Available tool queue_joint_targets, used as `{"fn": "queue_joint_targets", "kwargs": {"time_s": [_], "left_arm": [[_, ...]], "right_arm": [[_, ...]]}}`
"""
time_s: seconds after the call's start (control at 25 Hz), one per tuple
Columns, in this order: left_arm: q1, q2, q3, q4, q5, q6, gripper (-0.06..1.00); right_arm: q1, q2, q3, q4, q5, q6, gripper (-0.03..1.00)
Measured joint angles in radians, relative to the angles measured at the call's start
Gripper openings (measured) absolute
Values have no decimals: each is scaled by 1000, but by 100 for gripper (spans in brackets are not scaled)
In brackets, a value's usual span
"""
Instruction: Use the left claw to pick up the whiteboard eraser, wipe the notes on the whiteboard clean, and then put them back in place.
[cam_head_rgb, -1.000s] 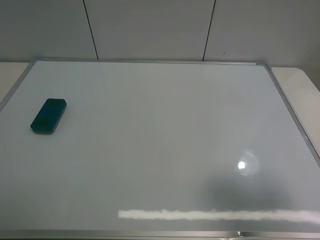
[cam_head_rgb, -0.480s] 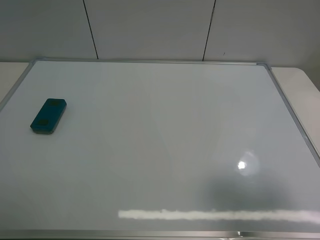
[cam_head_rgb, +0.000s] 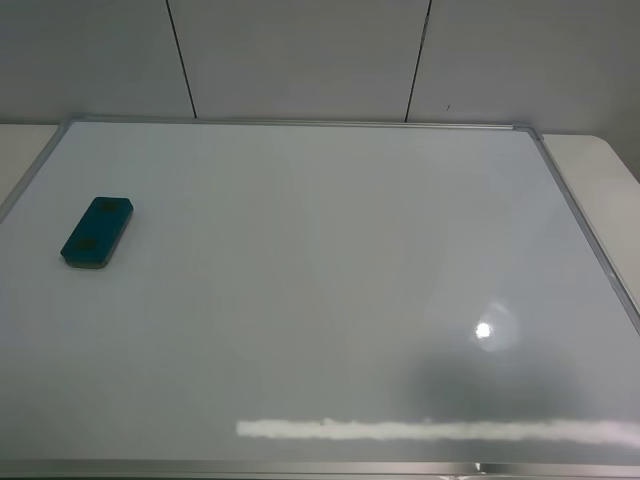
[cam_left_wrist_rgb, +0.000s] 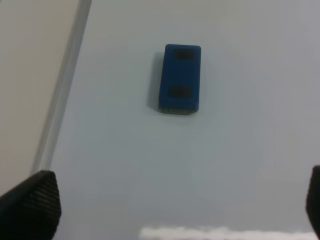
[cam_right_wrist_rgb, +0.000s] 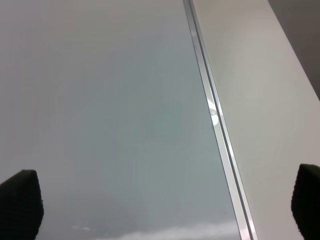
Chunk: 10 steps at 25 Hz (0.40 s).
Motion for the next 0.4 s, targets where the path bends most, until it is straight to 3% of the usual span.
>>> {"fn": "queue_joint_targets", "kwargs": {"time_s": [0.4], "left_arm": [[0, 0, 0, 0, 0, 0, 99]], "right_arm": [[0, 0, 0, 0, 0, 0, 99]]}}
